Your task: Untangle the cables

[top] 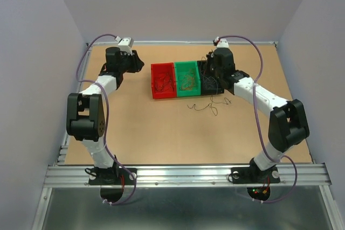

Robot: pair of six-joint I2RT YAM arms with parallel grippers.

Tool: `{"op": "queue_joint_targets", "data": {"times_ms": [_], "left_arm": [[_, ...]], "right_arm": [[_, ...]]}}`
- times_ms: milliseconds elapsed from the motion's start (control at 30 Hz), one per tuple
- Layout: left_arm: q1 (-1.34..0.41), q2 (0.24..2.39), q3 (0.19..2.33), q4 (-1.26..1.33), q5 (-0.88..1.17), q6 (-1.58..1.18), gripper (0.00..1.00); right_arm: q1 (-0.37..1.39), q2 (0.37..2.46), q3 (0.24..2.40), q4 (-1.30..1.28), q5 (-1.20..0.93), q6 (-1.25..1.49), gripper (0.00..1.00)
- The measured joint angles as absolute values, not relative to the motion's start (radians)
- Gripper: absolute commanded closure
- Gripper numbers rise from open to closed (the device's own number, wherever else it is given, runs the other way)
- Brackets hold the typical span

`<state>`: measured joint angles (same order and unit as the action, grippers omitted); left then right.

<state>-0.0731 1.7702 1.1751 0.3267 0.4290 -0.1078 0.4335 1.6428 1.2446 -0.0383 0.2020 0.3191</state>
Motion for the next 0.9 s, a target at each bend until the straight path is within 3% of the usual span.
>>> {"op": "queue_joint_targets", "data": {"times_ms": [533,900], "left_arm": [[-0.103,1.709,1.112,0.359,0.404,-0.054,0.59],[-0.130,1.597,1.031,0.417,0.384,-0.026,0.59]], "right_arm": [[0.358,1.776,1.320,0.064,-0.076,0.236,0.99],[0.263,1.783,1.274,0.165,-0.138,0.278,0.99]]}}
